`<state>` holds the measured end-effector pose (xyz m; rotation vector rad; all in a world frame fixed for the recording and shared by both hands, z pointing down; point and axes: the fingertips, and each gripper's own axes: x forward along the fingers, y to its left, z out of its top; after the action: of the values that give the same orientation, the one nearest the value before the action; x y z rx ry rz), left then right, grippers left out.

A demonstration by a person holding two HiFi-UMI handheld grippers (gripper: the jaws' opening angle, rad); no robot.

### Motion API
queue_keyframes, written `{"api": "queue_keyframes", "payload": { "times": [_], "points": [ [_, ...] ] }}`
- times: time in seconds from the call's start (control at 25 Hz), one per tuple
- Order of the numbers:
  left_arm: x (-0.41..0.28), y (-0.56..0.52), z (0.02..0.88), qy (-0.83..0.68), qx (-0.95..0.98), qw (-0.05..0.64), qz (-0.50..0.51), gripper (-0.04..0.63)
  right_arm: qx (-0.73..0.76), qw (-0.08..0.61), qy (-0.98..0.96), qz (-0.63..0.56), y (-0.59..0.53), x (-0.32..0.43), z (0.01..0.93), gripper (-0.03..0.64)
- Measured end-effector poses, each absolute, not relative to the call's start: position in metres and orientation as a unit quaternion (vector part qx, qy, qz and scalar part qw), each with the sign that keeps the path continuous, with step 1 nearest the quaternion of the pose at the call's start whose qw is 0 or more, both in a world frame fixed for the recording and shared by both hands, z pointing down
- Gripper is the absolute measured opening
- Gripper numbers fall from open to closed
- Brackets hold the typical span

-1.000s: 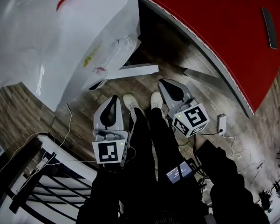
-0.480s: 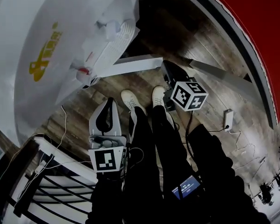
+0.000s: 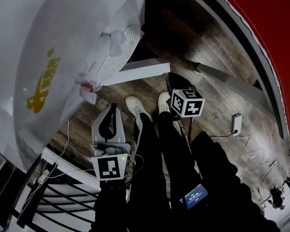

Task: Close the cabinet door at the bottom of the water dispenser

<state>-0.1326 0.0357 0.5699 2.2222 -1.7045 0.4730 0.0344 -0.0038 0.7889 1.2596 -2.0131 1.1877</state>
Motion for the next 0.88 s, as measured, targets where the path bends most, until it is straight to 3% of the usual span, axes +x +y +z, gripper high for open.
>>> {"api": "queue_keyframes", "payload": {
  "times": [0.88],
  "points": [
    [-0.144,0.049,0.596,-0.585,0.759,0.195,0.210,0.007,0.405,0.245,-0.818,0.326,-0.182,-0.056,0.784,-0.003]
  ]
}}
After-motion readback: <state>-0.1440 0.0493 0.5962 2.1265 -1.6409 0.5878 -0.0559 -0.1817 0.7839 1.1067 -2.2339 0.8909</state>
